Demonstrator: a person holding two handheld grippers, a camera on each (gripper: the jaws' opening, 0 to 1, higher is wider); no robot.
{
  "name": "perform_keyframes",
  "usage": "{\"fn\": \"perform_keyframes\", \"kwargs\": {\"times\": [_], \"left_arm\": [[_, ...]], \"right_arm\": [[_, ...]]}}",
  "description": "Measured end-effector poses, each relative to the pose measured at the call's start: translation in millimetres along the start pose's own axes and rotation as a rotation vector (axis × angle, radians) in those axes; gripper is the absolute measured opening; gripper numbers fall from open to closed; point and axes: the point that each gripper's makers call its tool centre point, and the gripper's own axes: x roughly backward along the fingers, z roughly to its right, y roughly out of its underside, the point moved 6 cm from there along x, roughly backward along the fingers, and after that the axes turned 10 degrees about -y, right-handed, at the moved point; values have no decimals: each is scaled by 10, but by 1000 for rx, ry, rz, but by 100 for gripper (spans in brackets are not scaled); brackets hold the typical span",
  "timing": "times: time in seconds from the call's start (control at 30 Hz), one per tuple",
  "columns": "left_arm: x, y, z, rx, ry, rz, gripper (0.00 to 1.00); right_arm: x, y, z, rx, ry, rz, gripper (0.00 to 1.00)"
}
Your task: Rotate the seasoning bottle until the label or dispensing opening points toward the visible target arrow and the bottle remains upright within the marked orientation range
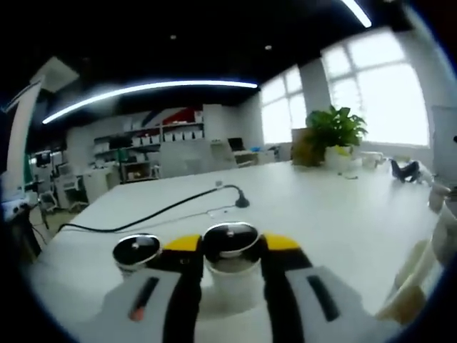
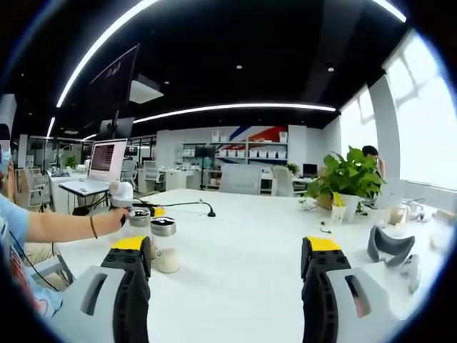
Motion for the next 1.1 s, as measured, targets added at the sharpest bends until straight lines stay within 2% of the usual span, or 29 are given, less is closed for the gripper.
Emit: {"fn": "perform_keyframes", "kwargs": {"times": [0.1, 0.27, 0.37, 0.43, 0.57, 0.7, 1.03, 1.1], "left_arm": [[83, -21, 28, -15, 19, 24, 32], [81, -83, 8, -23, 42, 46, 32], [70, -83, 7, -49, 32, 28, 32], [132, -90, -15, -58, 44, 47, 32], [223, -97, -61, -23, 66, 43, 32], [311, -102, -89, -34, 79, 47, 32], [543, -106, -66, -19, 133, 64, 32], [590, -111, -54, -47, 130, 88, 32]], "right_arm": [[-12, 8, 0, -2, -2, -3, 89], [-30, 15, -14, -1, -6, -11, 89], [-40, 14, -31, 2, -8, -12, 89], [-50, 17, -33, 4, -11, -15, 89], [-70, 34, -32, 1, -14, -23, 89], [-88, 47, -39, 2, -18, -31, 89], [-113, 54, -47, 5, -23, -37, 89], [-116, 59, -44, 5, -24, -39, 89]]}}
